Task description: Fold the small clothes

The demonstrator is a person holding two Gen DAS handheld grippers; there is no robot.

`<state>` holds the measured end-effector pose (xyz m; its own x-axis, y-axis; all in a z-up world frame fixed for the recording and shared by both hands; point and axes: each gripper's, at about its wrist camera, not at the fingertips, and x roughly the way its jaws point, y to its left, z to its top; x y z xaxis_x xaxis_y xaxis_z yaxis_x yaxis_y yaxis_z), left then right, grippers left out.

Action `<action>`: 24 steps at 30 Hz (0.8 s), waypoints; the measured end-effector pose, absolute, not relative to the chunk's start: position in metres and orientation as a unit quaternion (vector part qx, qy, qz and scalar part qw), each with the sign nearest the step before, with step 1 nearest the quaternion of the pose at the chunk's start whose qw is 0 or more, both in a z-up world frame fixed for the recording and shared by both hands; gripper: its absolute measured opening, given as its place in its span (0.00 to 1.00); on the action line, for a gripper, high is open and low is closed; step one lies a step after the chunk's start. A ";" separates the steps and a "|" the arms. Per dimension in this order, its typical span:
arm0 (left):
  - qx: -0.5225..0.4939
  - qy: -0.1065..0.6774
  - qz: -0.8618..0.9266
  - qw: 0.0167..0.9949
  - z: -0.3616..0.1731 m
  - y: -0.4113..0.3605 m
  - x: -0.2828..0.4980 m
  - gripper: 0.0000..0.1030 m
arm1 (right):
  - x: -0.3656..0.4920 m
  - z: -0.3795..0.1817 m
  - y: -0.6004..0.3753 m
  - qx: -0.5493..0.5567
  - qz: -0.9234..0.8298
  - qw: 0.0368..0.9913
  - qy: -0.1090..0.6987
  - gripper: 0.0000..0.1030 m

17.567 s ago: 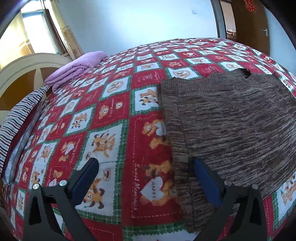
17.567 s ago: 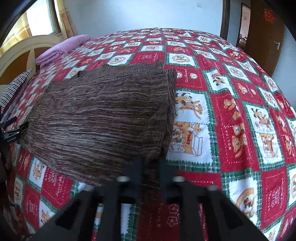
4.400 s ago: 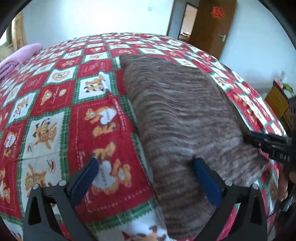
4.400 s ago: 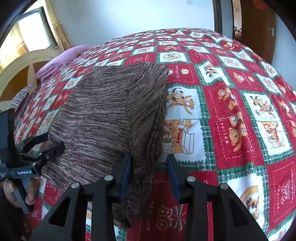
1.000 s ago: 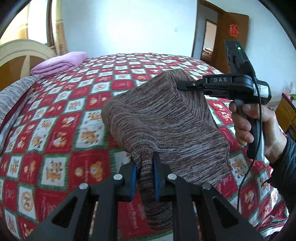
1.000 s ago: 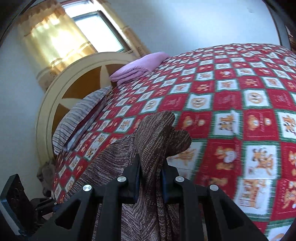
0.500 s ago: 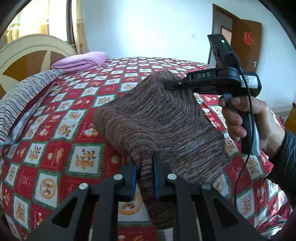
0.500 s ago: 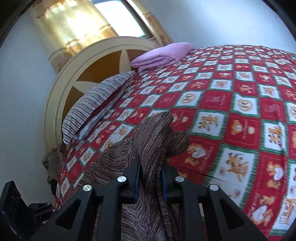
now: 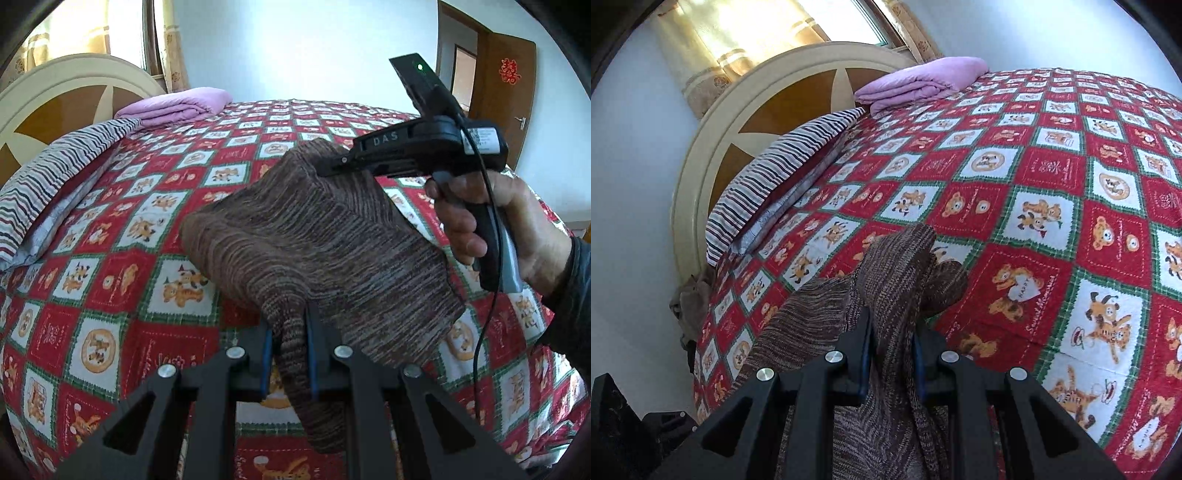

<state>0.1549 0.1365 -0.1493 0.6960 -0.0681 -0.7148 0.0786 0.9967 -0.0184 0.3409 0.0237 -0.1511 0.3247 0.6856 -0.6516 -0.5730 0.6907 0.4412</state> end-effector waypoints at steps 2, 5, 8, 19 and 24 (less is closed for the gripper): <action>0.007 0.393 -0.038 0.919 -0.155 0.137 0.155 0.15 | 0.342 -0.155 0.026 0.063 0.386 0.810 0.436 0.18; 0.006 0.399 -0.035 0.916 -0.163 0.138 0.154 0.15 | 0.343 -0.158 0.028 0.060 0.383 0.810 0.439 0.18; 0.009 0.403 -0.033 0.915 -0.169 0.136 0.151 0.15 | 0.345 -0.161 0.029 0.060 0.381 0.811 0.441 0.18; 0.011 0.411 -0.018 0.912 -0.190 0.137 0.150 0.24 | 0.355 -0.180 0.033 0.048 0.355 0.813 0.459 0.18; 0.031 0.403 0.003 0.915 -0.197 0.133 0.152 0.45 | 0.363 -0.197 0.032 0.044 0.342 0.810 0.474 0.18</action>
